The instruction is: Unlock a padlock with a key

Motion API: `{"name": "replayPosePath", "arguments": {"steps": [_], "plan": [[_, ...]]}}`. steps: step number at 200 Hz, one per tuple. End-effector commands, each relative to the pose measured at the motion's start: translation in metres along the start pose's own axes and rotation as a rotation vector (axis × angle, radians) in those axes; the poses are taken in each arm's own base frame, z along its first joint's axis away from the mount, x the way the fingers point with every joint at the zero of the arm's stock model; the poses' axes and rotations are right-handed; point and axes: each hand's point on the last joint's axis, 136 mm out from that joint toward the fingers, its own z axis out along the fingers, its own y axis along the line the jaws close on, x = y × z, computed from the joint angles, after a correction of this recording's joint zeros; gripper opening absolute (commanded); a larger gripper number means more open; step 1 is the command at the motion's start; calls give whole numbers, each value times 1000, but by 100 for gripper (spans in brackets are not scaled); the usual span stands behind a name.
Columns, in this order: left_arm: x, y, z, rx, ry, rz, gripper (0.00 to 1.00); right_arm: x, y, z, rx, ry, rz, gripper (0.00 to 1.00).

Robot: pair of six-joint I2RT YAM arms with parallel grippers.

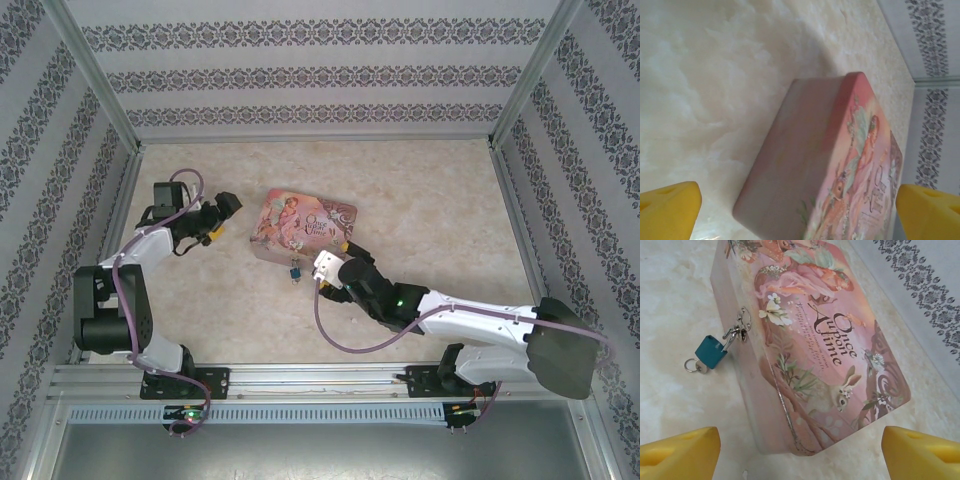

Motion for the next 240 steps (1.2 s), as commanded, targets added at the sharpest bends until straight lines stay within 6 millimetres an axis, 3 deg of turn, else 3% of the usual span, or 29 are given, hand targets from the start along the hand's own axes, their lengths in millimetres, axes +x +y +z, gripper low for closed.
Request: {"name": "replayPosePath", "arguments": {"steps": [1,59,169,240], "plan": [[7,-25,13,100,47,18,100,6,0,-4,18,10,-41,84],[43,-41,35,123,131,30,100,10,1,-7,13,10,-44,86],[95,-66,45,151,205,56,100,23,0,-9,4,36,-16,86],[131,-94,51,172,286,83,100,29,-8,-15,40,57,-42,86]]}}
